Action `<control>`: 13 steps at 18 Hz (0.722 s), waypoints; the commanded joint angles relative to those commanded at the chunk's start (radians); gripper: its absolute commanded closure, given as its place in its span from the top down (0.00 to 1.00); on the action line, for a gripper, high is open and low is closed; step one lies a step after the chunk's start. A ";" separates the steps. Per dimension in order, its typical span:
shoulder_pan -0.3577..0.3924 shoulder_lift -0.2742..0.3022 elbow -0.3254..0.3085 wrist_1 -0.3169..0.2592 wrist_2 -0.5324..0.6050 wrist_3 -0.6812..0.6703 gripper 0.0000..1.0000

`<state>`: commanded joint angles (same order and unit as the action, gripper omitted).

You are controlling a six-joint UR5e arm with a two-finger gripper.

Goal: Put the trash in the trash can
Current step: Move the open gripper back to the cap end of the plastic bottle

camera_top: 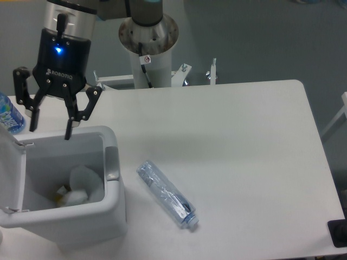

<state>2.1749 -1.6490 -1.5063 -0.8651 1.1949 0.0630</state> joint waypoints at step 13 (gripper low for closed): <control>0.402 -0.228 -0.057 0.003 0.106 -0.068 1.00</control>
<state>2.5771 -1.8774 -1.5632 -0.8621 1.3007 -0.0046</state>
